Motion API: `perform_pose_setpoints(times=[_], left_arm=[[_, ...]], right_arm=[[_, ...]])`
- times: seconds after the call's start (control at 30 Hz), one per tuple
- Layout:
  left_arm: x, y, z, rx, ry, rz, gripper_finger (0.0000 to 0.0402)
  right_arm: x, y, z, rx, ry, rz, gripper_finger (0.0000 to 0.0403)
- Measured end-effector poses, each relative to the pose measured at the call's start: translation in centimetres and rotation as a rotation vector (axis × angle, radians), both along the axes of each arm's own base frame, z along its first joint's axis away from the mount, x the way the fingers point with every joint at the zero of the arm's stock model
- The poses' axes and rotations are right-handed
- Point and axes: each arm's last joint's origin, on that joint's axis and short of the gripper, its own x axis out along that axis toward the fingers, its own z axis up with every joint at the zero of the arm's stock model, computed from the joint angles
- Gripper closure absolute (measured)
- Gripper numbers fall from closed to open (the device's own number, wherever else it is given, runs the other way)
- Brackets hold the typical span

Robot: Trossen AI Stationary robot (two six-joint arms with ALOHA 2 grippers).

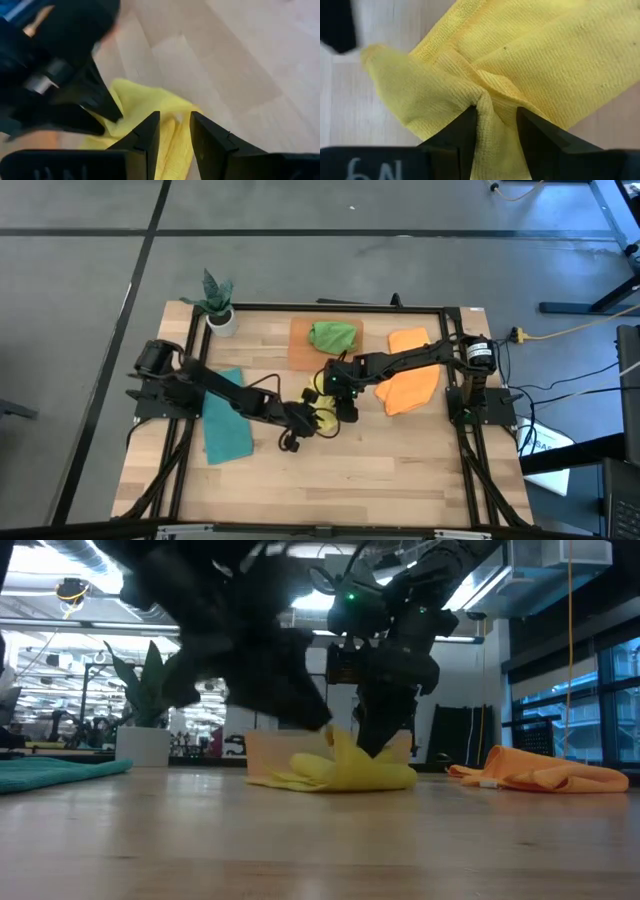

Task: Roll microfiber towels into tight, uniform cylinder then place into a basket
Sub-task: Roll the yellow microfiber cloth

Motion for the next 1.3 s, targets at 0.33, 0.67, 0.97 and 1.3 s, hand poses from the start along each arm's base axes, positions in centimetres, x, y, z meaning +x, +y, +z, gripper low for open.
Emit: perform_pose_setpoints(times=[0.33, 0.67, 0.97, 1.3], left_arm=[[0.8, 0.7, -1.0, -0.003, -0.024, 0.019, 0.0303], [1.6, 2.0, -3.5, -0.023, 0.012, 0.078, 0.0303], [1.5, 2.9, -3.9, -0.120, 0.065, 0.098, 0.0303], [1.4, 2.9, -4.0, -0.119, 0.078, 0.096, 0.0303]], right_arm=[[0.0, 0.0, 0.0, -0.009, -0.001, -0.004, 0.0260], [-0.1, 0.0, -0.1, -0.010, 0.013, -0.005, 0.0260], [-0.5, 0.0, 0.9, -0.012, 0.006, -0.001, 0.0260], [-1.7, 0.7, 4.6, -0.018, -0.055, 0.021, 0.0260]])
